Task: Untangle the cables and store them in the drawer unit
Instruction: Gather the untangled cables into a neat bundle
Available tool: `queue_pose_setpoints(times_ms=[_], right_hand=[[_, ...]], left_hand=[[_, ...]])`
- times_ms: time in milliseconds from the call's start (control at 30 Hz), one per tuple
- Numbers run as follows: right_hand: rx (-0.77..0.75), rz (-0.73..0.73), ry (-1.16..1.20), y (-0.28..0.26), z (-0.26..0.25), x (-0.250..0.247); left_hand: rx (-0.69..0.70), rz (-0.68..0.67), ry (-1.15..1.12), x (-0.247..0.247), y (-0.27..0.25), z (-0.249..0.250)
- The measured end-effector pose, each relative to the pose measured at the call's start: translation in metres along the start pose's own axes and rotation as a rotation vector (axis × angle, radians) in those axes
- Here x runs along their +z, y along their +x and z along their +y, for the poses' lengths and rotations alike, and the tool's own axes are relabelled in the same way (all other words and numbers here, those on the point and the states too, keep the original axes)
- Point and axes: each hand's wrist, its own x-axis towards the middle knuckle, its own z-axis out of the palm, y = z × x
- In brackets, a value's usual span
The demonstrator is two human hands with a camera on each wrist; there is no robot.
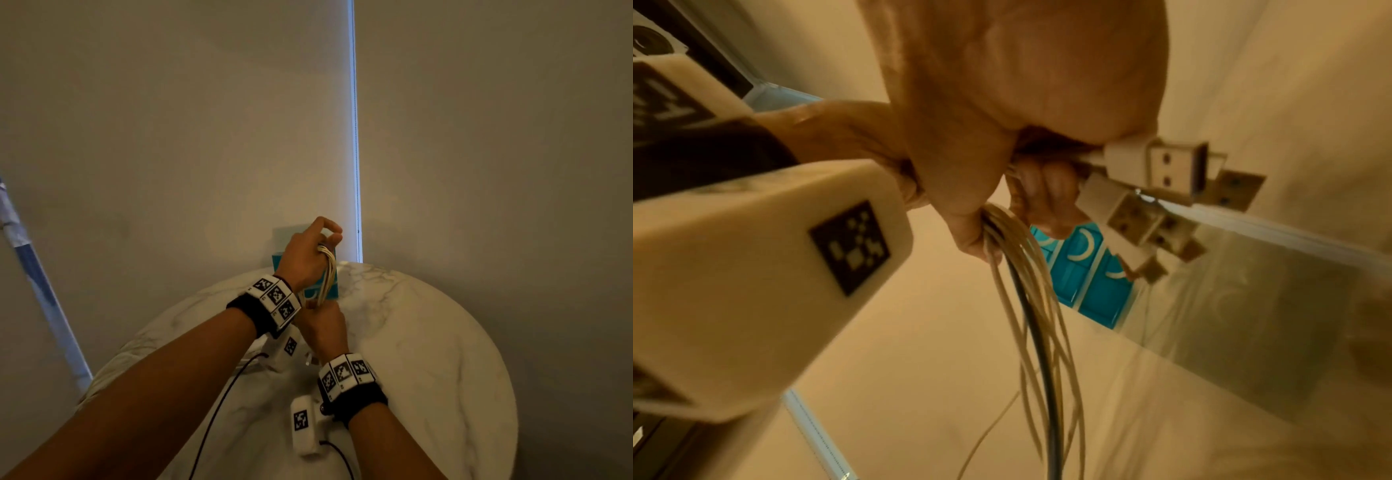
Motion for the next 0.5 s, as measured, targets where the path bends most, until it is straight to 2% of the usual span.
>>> queue_pose_setpoints(times_ms=[167,233,333,400,500], right_hand=[[0.069,-0.109,-0.006,0.005,-0.006,0.009],[0.065,-0.128,0.025,0.006,-0.008,0.007],[0.014,-0.135,-0.011,0.004,-0.008,0.005],[0.01,-0.15,0.004,0.002,-0.007,0.005],[0.031,-0.164,0.036,0.004,-0.002,0.009]], left_hand=[[0.044,-0.046,-0.107,-0.006,-0.006,0.012],[0.033,0.032,-0.189,-0.003,-0.01,0.018],[-0.085,0.128,-0.314,0.001,-0.012,0.015],[-0.101,0.049,-0.27,0.001,-0.011,0.009],[-0.095,-0.179,-0.197,-0.005,-0.014,0.012]])
